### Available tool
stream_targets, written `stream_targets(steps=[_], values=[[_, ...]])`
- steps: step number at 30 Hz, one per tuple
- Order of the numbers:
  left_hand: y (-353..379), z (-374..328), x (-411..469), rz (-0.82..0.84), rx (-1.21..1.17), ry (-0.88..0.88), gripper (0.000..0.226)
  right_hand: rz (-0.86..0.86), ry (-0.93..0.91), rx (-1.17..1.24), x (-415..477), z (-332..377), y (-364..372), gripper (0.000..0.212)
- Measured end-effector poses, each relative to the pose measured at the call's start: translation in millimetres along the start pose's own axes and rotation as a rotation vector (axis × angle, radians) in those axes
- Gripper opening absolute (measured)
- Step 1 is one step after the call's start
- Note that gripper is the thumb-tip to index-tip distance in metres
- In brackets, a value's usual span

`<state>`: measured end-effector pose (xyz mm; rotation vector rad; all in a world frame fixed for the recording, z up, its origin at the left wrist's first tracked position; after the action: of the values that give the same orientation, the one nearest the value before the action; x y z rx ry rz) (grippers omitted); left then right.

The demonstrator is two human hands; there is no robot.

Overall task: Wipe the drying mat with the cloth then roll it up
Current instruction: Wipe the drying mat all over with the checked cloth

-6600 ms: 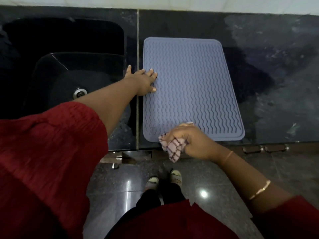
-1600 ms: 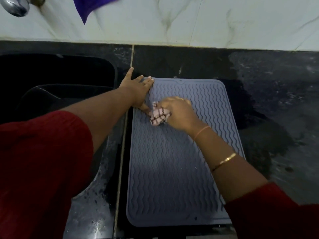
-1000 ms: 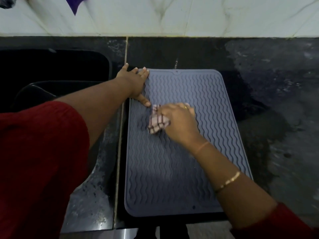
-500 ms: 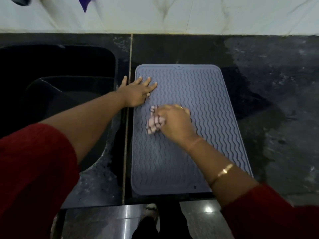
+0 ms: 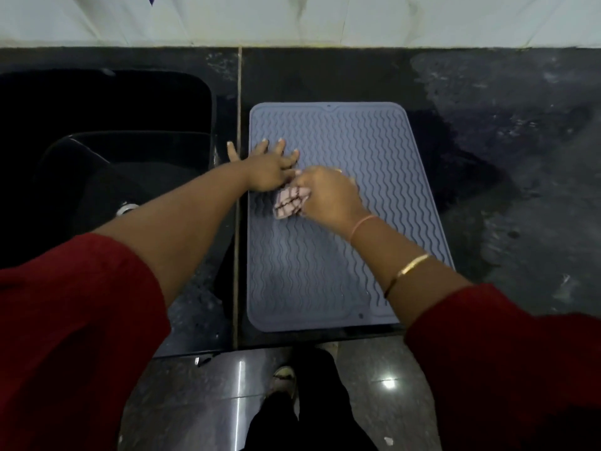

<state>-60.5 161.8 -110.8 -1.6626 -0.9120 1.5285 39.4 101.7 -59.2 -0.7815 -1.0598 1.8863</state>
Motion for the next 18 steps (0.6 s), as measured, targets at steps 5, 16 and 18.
stream_targets(steps=[5,16,18], values=[[7.5,9.1,3.3,-0.023,0.031,0.027,0.06,0.009,-0.123,-0.059,-77.0,21.6,31.9,0.041],[-5.1,-18.3,-44.5,-0.351,-0.025,-0.009,0.05,-0.197,-0.019,0.409,-72.0,8.5,-6.7,0.016],[7.2,-13.6,-49.7,-0.267,-0.129,-0.027,0.056,-0.148,-0.025,0.329,-57.2,11.8,-0.3,0.021]])
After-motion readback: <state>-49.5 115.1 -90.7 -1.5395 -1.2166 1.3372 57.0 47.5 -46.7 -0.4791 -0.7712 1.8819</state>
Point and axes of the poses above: each hand's wrist, its own x-axis towards the middle knuckle, its own y-axis out of the palm, z = x × y, the point moved 8 cm from there along x, towards the middle knuckle, and after that the axes turned 11 degrees about -y, right-handed, at the moved point
